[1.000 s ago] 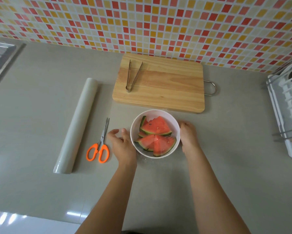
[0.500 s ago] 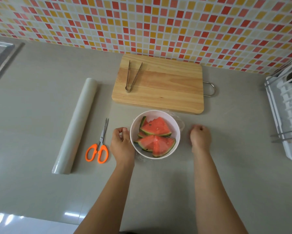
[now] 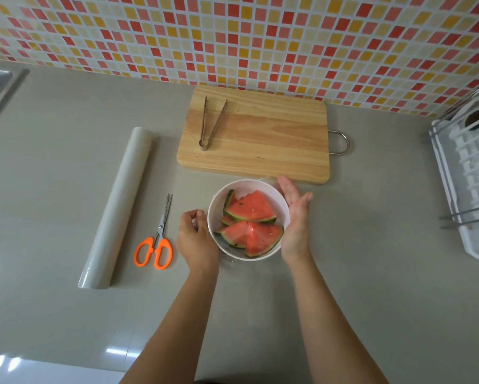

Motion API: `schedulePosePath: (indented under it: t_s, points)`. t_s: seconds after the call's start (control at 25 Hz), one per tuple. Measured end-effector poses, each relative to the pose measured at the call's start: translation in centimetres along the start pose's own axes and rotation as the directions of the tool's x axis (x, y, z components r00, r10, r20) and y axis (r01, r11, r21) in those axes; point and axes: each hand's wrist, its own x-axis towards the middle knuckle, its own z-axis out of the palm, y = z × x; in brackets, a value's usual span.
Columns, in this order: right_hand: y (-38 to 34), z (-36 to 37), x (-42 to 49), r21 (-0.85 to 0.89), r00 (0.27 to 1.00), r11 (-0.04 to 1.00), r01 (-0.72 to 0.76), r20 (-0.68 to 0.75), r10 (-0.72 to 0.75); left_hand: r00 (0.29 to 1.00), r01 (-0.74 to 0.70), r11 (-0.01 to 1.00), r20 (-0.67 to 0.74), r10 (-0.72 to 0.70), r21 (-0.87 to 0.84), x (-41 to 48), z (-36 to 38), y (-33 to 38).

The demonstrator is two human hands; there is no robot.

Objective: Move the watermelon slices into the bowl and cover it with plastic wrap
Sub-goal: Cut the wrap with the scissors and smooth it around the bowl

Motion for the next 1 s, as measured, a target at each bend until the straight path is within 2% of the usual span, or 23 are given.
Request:
schedulePosePath:
  t_s: [0.08,0.2,0.28,0.4,0.52,0.68,0.8,0.92,1.0]
  points:
    - [0.2,0.0,0.4,0.06,0.998,0.997,-0.057,-0.018,0.058,0.999,0.018,1.0,0.028,-0.018,-0.003,-0.2,0.1,0.2]
    - [0.5,-0.1,0.8,0.034,0.991,0.991,-0.132,-0.035,0.133,0.996,0.037,0.999,0.078,-0.04,0.032,-0.3,-0.1,0.5]
    - [0.4,-0.3,1.2,-0.035,0.978,0.978,-0.204,-0.046,0.203,0.995,-0.043,0.993,0.095,0.033,0.108,0.0,-0.5,0.7]
    - [0.2,-0.5,1.8,-0.174,0.949,0.934,-0.313,-0.011,0.316,0.981,-0.192,0.931,0.078,0.176,0.31,0.5,-0.9,0.8]
    - [0.1,-0.4,1.9,-0.247,0.957,0.926,-0.286,-0.03,0.288,0.967,-0.248,0.904,0.04,0.25,0.348,-0.1,-0.8,0.5]
    - [0.5,-0.5,2.0,-0.326,0.954,0.898,-0.295,-0.155,0.257,0.952,-0.253,0.857,-0.044,0.304,0.449,-0.3,-0.5,0.4]
    - [0.5,-0.5,1.9,-0.384,0.946,0.866,-0.319,-0.189,0.264,0.915,-0.373,0.84,0.005,0.404,0.395,0.0,-0.9,0.1]
    - [0.5,-0.6,1.8,-0.391,0.946,0.864,-0.316,-0.199,0.256,0.932,-0.342,0.841,0.034,0.362,0.42,0.5,-1.3,0.1]
    - [0.4,-0.8,1.9,-0.445,0.947,0.839,-0.314,-0.207,0.245,0.947,-0.3,0.795,0.066,0.313,0.527,1.0,-1.6,0.4]
